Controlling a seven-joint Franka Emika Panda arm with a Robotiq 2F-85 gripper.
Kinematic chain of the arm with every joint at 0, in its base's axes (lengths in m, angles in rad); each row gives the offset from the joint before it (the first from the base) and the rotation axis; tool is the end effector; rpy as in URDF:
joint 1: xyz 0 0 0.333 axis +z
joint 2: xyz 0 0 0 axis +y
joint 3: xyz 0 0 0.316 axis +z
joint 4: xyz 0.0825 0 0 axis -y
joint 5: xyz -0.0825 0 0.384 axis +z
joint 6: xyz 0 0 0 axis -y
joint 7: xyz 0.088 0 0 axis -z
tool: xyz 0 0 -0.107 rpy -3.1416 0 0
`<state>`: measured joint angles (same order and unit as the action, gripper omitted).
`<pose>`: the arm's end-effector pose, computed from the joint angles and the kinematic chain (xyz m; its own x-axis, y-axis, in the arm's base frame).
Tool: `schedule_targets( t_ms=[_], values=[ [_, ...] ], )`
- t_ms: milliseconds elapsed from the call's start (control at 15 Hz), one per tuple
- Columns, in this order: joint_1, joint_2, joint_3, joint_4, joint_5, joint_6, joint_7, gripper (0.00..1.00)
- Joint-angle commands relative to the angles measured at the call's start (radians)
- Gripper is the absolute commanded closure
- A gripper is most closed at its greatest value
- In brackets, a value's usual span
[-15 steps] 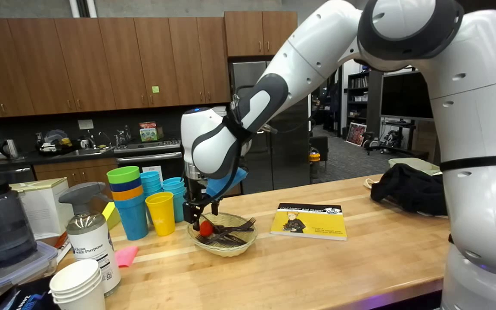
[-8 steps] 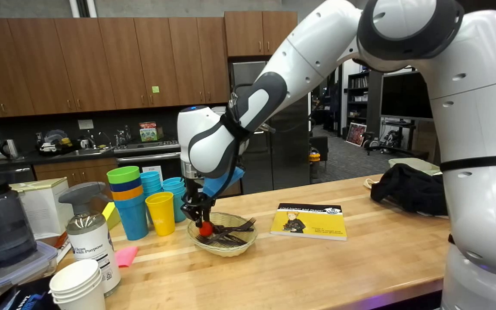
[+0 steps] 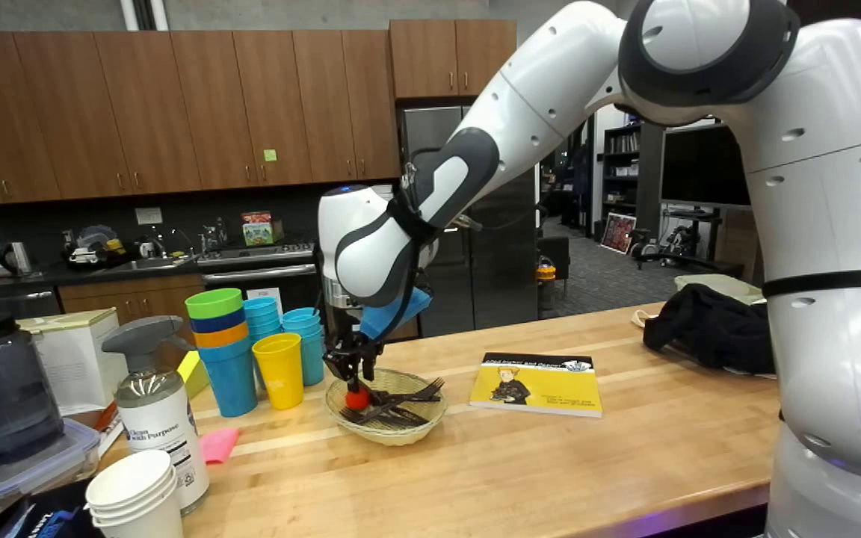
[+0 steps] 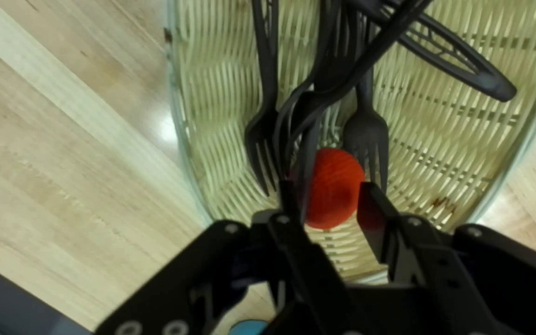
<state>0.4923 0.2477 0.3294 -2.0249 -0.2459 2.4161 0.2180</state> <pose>0.4188 0.4384 0.3487 0.7100 0.6827 0.1726 0.6817 -0.7278 0.0748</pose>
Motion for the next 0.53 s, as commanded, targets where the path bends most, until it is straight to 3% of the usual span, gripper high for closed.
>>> schedule_targets(
  t_ms=[0,133,267,333,467],
  values=[
    [-0.026,-0.001,-0.002,-0.013,0.03,0.007,-0.015,0.29],
    [-0.034,0.005,-0.003,-0.013,0.04,0.008,-0.02,0.15],
    [-0.037,0.011,-0.005,-0.013,0.039,0.009,-0.018,0.55],
    [-0.036,0.014,-0.006,-0.011,0.038,0.009,-0.018,0.56],
    [-0.036,0.016,-0.006,-0.01,0.036,0.008,-0.017,0.69]
  ],
)
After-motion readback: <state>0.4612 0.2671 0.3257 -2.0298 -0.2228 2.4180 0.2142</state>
